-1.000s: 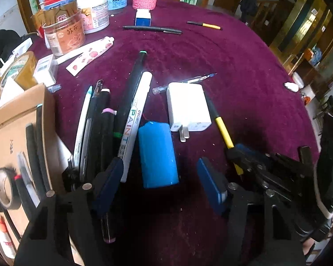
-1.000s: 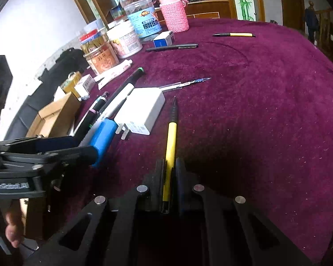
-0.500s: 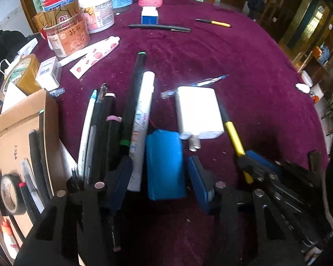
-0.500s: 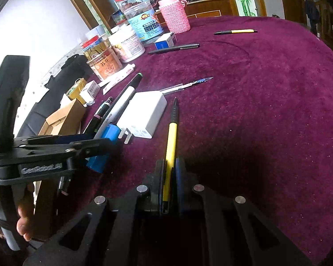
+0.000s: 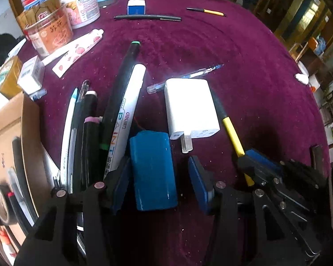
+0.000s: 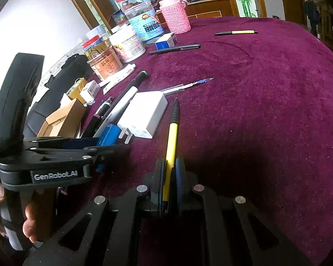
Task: Organize rigid objects
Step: 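Grasp the blue battery pack with the left tool while the right tool grasps the yellow pen, then release the battery pack and grasp the white paint marker with the left tool, then carry paint marker and yellow pen into the cardboard tray and open both tools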
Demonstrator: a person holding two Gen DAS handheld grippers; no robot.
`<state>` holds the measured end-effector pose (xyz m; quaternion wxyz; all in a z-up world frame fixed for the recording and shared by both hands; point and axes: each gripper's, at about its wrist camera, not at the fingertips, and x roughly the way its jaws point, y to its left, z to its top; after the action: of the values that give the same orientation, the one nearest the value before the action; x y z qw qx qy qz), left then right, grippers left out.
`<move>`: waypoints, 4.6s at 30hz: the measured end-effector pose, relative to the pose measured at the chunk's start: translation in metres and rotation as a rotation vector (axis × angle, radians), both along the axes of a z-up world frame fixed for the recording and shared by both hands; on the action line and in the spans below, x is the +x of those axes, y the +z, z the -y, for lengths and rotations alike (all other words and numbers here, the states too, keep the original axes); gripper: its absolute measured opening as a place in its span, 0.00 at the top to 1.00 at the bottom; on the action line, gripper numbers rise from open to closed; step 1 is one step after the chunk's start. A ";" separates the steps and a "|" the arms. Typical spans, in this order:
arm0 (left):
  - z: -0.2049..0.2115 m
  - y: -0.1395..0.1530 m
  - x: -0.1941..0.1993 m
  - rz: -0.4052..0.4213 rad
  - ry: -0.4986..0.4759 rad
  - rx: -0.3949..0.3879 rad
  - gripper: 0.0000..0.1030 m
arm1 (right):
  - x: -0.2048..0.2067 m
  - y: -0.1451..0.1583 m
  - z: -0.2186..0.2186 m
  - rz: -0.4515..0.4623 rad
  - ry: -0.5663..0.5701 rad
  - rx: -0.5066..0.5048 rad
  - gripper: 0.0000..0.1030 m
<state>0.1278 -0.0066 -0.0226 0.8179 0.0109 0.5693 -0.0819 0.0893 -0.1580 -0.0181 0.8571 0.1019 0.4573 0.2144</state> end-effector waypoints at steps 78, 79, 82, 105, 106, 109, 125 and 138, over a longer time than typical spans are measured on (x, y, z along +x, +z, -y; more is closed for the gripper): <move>-0.019 0.024 -0.032 0.130 -0.023 -0.074 0.54 | -0.046 -0.003 0.001 -0.045 -0.013 0.055 0.93; -0.017 0.026 -0.033 0.141 -0.030 -0.062 0.54 | -0.046 -0.003 0.001 -0.045 -0.013 0.057 0.93; -0.007 0.025 -0.033 0.148 -0.070 0.014 0.54 | -0.045 -0.004 0.001 -0.045 -0.013 0.059 0.93; -0.005 0.004 -0.029 0.065 -0.088 0.004 0.89 | -0.046 -0.002 -0.004 -0.027 -0.013 0.018 0.93; -0.007 0.006 -0.031 0.072 -0.077 -0.005 0.89 | -0.047 -0.001 -0.006 -0.020 -0.013 0.005 0.93; -0.014 0.011 -0.032 0.083 -0.048 -0.036 0.89 | -0.048 0.000 -0.011 -0.005 -0.013 -0.027 0.93; -0.095 0.059 -0.099 0.061 0.038 -0.392 0.89 | -0.102 0.065 -0.039 0.153 0.023 0.099 0.93; -0.240 0.049 -0.146 0.110 0.362 -0.325 0.89 | -0.085 0.055 -0.180 0.085 0.309 0.124 0.93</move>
<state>-0.0185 0.2338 0.0268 0.8401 -0.2186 0.4959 -0.0237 0.0043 0.0218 0.0373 0.8245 0.0739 0.4169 0.3754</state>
